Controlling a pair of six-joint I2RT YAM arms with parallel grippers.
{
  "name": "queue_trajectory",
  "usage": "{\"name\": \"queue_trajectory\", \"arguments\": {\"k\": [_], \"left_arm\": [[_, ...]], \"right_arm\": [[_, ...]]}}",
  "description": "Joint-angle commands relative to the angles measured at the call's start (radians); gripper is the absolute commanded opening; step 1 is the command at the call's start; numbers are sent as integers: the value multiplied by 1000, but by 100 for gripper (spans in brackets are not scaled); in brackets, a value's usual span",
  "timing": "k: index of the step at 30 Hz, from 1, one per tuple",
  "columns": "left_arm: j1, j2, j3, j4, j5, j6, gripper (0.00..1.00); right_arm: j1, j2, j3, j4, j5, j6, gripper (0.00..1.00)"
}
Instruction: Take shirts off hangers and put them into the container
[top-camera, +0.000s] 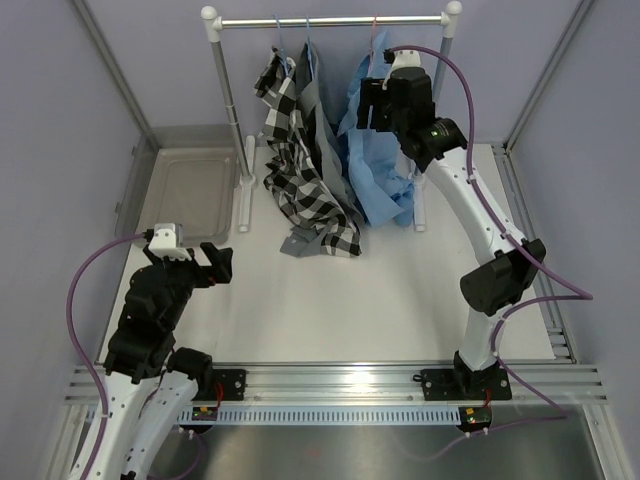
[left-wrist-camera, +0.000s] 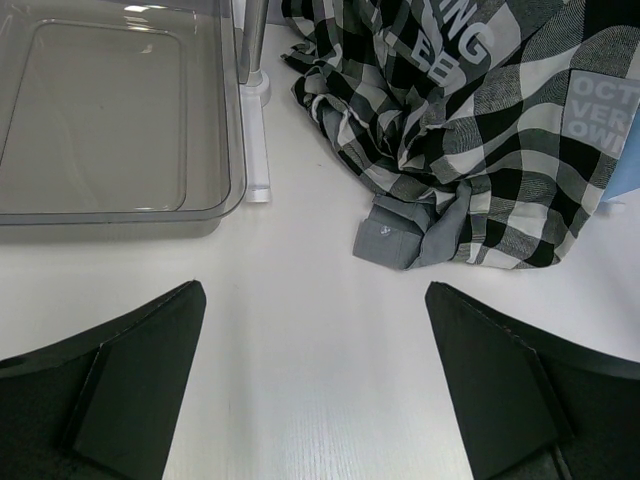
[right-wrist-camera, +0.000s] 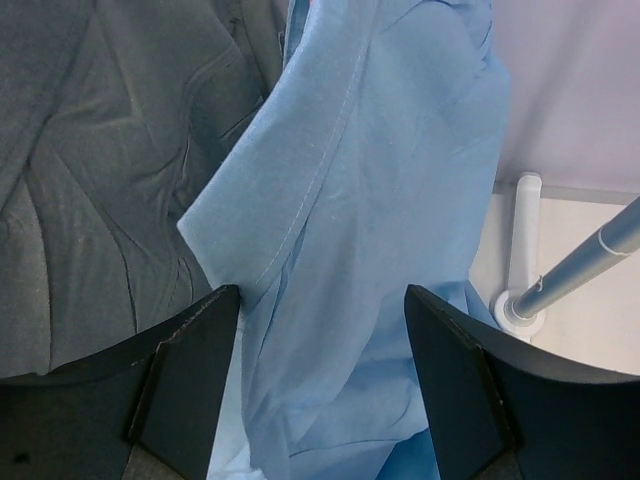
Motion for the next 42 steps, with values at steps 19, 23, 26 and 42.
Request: {"name": "queue_trajectory", "arguments": {"k": [19, 23, 26, 42], "left_arm": [[-6, 2, -11, 60, 9, -4, 99], [-6, 1, -13, 60, 12, -5, 99], [-6, -2, -13, 60, 13, -5, 99], [-7, -1, -16, 60, 18, -5, 99]], "right_arm": [[74, 50, 51, 100, 232, 12, 76], [74, 42, 1, 109, 317, 2, 69], [72, 35, -22, 125, 337, -20, 62], [71, -34, -25, 135, 355, -122, 0]]}}
